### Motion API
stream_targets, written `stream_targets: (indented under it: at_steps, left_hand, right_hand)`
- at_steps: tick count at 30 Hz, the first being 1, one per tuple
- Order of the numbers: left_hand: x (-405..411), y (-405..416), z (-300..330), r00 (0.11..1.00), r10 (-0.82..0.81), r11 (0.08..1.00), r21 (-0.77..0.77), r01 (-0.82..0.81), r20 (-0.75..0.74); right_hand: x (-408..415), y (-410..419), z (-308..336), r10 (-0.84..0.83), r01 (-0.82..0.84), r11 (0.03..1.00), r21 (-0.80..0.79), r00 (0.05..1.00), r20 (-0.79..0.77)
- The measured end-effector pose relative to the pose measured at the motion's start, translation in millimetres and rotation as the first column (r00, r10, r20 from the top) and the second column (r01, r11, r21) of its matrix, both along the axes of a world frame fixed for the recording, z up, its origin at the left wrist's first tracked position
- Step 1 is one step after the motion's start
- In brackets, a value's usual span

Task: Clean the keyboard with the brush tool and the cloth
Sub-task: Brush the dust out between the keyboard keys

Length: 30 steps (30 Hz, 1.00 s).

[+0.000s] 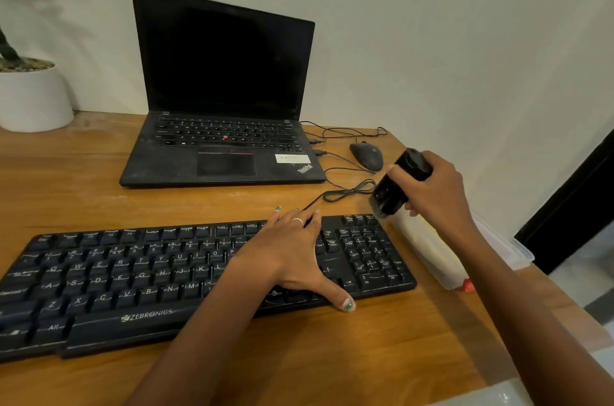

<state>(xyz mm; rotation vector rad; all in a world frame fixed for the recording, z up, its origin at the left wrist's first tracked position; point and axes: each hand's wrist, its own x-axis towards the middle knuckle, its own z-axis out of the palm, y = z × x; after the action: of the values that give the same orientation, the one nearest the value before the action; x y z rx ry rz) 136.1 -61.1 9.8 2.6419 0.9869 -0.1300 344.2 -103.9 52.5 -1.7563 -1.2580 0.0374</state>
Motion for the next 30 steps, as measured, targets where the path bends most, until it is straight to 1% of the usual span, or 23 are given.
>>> stream_targets:
  at_steps: [1,4,5,7,9,10,12,14,15,19,20,23,24,25,27,28,30]
  left_hand:
    - [0.1,0.2,0.1,1.0,0.0,1.0,-0.001,0.0,-0.001]
    - [0.5,0.4,0.3,1.0,-0.001,1.0,-0.001,0.001,-0.003]
    - [0.3,0.4,0.2,1.0,-0.002,1.0,-0.001,0.002,-0.004]
    - [0.2,0.6,-0.1,1.0,-0.004,1.0,0.001,0.004,-0.003]
    - [-0.1,0.9,-0.6,1.0,-0.003,1.0,0.003,0.003,0.001]
    - [-0.1,0.8,-0.6,1.0,-0.002,1.0,0.004,0.002,0.003]
    - [-0.1,-0.1,0.0,1.0,0.002,1.0,0.003,-0.002,0.008]
    - [-0.3,-1.0,1.1,1.0,0.003,1.0,-0.001,-0.003,0.009]
    - [-0.3,-1.6,1.8,1.0,0.001,1.0,-0.003,-0.001,0.007]
    - [-0.3,-1.7,2.7,1.0,0.002,1.0,-0.003,-0.002,0.002]
    - [-0.4,-1.8,2.5,1.0,0.001,1.0,0.0,-0.001,0.002]
    - [-0.7,-2.3,1.6,1.0,0.006,1.0,-0.001,-0.006,0.007]
    - [-0.7,-2.7,1.8,1.0,0.005,1.0,-0.001,-0.005,0.006]
    - [-0.6,-3.1,2.2,1.0,0.005,1.0,0.001,-0.005,0.004]
    - [-0.4,-3.7,3.0,1.0,0.005,1.0,0.004,-0.005,-0.002]
    - [-0.3,-4.0,3.4,1.0,0.004,1.0,0.007,-0.004,-0.004]
    - [-0.2,-4.3,3.9,1.0,0.002,1.0,0.015,-0.002,-0.004]
  right_hand:
    - [-1.6,1.2,-2.0,0.011,-0.011,1.0,-0.025,1.0,0.02]
    - [-1.7,4.8,-2.8,0.052,-0.029,0.979,-0.199,0.993,0.108]
    - [-0.4,6.1,0.5,0.051,-0.023,0.976,-0.218,0.991,0.125]
    - [0.2,7.2,5.2,0.018,0.005,0.986,-0.167,0.991,0.134]
    - [-4.5,7.2,1.4,0.005,0.003,0.996,-0.086,0.995,0.102]
    - [-7.7,7.1,-2.2,0.018,-0.011,0.997,-0.082,0.996,0.088]
    - [-9.8,7.3,-4.3,0.047,-0.036,0.988,-0.15,0.996,0.074]
    - [-5.5,9.9,3.7,0.047,-0.024,0.972,-0.233,0.995,0.093]
    - [-3.8,10.9,8.1,0.035,-0.009,0.97,-0.243,0.994,0.103]
    - [-15.7,8.7,-0.4,0.045,-0.031,0.992,-0.121,0.992,0.115]
    - [-18.4,7.5,-2.6,0.05,-0.033,0.99,-0.134,0.991,0.128]
    - [-14.1,6.1,10.4,0.079,-0.041,0.956,-0.29,0.99,0.121]
    - [-12.5,5.7,16.7,0.084,-0.044,0.95,-0.31,0.99,0.117]
    - [-11.2,5.9,19.2,0.075,-0.037,0.958,-0.283,0.989,0.124]
    - [-14.5,5.0,12.6,0.043,-0.016,0.987,-0.157,0.985,0.167]
    - [-18.2,4.0,6.3,0.047,-0.022,0.991,-0.129,0.98,0.195]
    - [-20.0,2.8,-0.8,0.072,-0.036,0.985,-0.171,0.976,0.207]
